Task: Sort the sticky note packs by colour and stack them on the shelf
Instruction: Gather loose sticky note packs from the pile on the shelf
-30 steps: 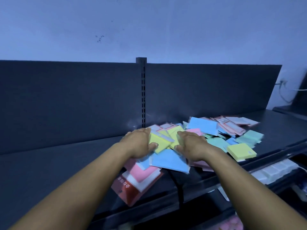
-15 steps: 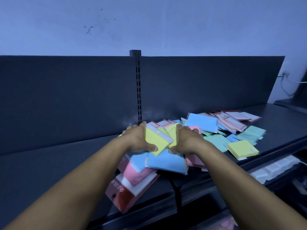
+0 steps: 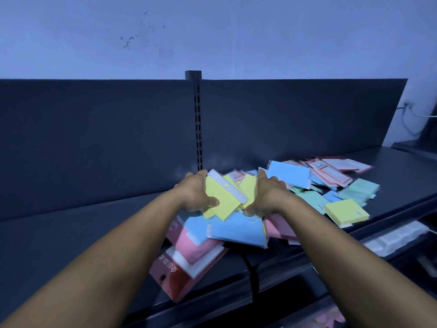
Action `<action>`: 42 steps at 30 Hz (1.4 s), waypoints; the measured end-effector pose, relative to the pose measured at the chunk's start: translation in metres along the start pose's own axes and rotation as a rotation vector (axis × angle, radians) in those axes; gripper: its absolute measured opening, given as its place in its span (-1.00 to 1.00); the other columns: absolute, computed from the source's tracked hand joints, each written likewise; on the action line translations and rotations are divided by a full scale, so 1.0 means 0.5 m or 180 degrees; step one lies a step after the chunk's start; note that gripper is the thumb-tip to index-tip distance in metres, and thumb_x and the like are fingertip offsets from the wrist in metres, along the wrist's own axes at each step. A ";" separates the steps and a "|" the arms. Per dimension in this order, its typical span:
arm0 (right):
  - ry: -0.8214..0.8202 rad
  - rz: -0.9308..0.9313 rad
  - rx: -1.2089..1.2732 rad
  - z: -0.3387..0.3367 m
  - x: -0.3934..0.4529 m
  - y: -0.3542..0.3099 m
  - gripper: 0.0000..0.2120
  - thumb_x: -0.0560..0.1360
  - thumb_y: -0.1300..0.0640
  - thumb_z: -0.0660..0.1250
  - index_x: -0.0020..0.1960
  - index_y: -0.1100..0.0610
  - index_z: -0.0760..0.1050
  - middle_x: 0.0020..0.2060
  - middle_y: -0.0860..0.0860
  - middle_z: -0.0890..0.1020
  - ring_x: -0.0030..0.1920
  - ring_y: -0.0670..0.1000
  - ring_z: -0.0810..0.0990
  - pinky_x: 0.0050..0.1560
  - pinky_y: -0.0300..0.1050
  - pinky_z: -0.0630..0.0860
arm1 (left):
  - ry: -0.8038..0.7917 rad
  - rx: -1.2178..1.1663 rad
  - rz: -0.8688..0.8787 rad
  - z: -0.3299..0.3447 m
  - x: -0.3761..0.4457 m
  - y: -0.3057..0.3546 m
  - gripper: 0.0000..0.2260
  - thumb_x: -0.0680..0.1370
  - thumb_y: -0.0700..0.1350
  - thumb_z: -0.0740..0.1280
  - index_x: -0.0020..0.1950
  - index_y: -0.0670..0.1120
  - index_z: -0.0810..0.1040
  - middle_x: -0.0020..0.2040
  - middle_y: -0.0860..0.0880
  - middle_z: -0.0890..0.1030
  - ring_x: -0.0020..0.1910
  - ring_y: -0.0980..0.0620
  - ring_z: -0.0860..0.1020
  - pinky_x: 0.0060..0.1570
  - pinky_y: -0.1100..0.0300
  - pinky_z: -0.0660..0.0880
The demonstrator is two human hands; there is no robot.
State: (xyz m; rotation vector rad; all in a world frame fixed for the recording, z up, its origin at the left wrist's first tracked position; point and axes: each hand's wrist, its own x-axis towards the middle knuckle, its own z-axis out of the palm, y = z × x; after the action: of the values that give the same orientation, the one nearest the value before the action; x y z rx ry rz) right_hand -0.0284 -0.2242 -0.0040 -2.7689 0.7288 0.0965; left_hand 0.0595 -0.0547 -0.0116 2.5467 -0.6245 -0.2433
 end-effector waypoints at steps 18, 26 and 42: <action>0.0120 -0.0334 0.1329 -0.041 0.006 -0.033 -0.40 0.44 0.17 0.36 0.46 0.09 0.30 -0.13 0.04 0.62 -0.14 0.05 0.61 -0.16 -0.15 0.53 | 0.0534 -0.0988 -0.0458 -0.073 -0.061 -0.043 -0.96 0.52 -0.22 0.33 -0.11 -0.17 0.55 -0.14 -0.14 0.67 -0.09 -0.10 0.65 -0.04 0.07 0.57; 0.0554 -0.0898 0.2134 -0.045 0.000 -0.109 -0.66 0.40 0.10 0.41 0.17 0.07 0.52 -0.18 0.07 0.67 -0.17 0.09 0.64 -0.17 -0.07 0.57 | 0.1103 -0.1442 -0.0534 -0.124 -0.130 -0.108 -0.95 0.55 -0.22 0.29 -0.11 -0.15 0.50 -0.11 -0.21 0.64 -0.22 -0.10 0.56 -0.13 0.00 0.55; 0.0365 -0.1844 0.1978 0.081 -0.254 -0.530 -0.83 0.53 0.10 0.27 0.10 0.10 0.40 -0.10 0.00 0.54 -0.21 0.05 0.54 -0.37 -0.15 0.36 | 0.2177 -0.1637 -0.1103 -0.307 -0.475 -0.473 -0.92 0.55 -0.22 0.24 -0.05 -0.09 0.51 -0.05 -0.15 0.64 -0.13 -0.11 0.61 -0.01 -0.05 0.58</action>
State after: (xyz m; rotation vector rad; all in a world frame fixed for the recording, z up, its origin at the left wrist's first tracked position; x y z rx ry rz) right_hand -0.0083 0.0686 0.0398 -2.2714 -0.0554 -0.3466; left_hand -0.0149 0.3056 0.0116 2.0241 0.1346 0.3115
